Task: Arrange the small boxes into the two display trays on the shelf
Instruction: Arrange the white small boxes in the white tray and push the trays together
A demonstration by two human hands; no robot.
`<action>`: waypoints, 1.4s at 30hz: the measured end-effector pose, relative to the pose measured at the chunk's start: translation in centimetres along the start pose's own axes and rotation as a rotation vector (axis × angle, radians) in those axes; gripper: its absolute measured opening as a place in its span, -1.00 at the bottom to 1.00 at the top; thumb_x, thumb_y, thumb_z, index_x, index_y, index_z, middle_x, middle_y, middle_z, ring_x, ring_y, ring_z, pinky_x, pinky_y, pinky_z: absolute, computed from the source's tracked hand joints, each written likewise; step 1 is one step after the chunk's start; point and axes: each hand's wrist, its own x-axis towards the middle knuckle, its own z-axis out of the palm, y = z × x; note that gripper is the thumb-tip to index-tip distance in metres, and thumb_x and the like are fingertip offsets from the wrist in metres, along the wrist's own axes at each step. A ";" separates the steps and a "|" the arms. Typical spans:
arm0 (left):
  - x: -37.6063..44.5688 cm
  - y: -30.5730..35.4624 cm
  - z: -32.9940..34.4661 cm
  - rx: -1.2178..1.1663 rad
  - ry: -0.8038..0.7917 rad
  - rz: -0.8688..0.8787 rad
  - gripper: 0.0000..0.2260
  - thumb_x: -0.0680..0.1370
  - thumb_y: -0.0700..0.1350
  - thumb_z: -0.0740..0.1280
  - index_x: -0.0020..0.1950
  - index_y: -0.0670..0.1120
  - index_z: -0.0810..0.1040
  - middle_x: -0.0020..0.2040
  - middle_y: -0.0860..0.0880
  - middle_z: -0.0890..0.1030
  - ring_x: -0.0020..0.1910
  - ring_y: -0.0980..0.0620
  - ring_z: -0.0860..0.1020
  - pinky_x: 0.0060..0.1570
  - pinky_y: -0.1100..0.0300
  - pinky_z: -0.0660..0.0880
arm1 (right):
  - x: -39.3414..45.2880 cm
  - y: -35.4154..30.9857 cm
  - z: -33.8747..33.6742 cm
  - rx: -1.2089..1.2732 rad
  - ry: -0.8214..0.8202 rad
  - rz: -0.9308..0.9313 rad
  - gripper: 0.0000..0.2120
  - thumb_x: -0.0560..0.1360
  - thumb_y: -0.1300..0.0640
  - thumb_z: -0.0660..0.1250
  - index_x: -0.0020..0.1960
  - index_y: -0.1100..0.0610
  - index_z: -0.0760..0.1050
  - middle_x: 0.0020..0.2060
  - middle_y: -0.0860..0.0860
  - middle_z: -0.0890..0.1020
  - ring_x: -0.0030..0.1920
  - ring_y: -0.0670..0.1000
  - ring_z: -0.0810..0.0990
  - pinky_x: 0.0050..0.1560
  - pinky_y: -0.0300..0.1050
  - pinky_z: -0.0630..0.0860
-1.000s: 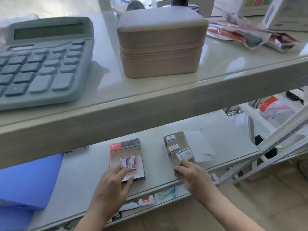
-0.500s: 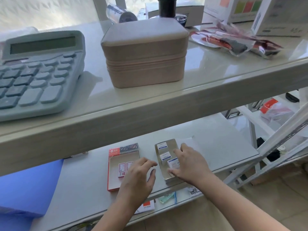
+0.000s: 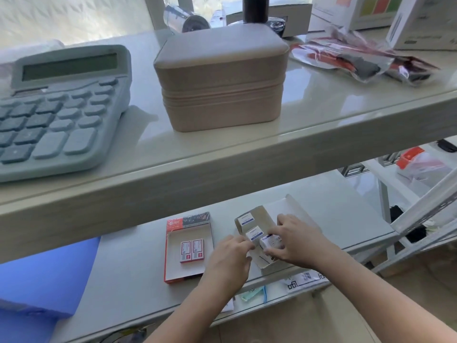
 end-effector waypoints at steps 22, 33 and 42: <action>2.4 1.7 0.2 0.045 -0.016 0.207 -0.67 0.50 -0.30 0.29 0.23 -0.06 0.55 0.15 -0.06 0.60 0.11 -0.08 0.50 0.09 0.05 0.49 | -0.5 4.3 -3.2 0.415 0.228 0.097 -0.39 0.29 -0.05 0.53 0.29 0.03 0.44 -0.05 -0.05 0.48 -0.08 -0.09 0.46 0.01 -0.19 0.46; 5.7 2.5 0.9 0.450 -0.294 0.194 -0.73 0.46 -0.03 0.41 0.09 -0.14 0.54 -0.03 -0.17 0.63 -0.06 -0.19 0.58 -0.09 0.01 0.52 | -1.3 3.6 -1.1 0.523 0.290 0.017 -0.43 0.33 0.05 0.56 0.28 0.08 0.46 -0.03 -0.05 0.45 -0.08 -0.36 0.42 -0.11 -0.52 0.35; 1.8 0.7 1.2 0.420 -0.131 0.196 -0.48 0.43 0.36 0.19 0.10 -0.02 0.57 -0.02 -0.06 0.63 0.06 -0.06 0.44 0.29 0.00 0.16 | 0.2 2.0 -1.3 0.337 0.004 -0.153 -0.48 0.37 0.20 0.47 0.28 -0.03 0.43 0.10 -0.14 0.42 -0.19 -0.32 0.46 -0.13 -0.38 0.40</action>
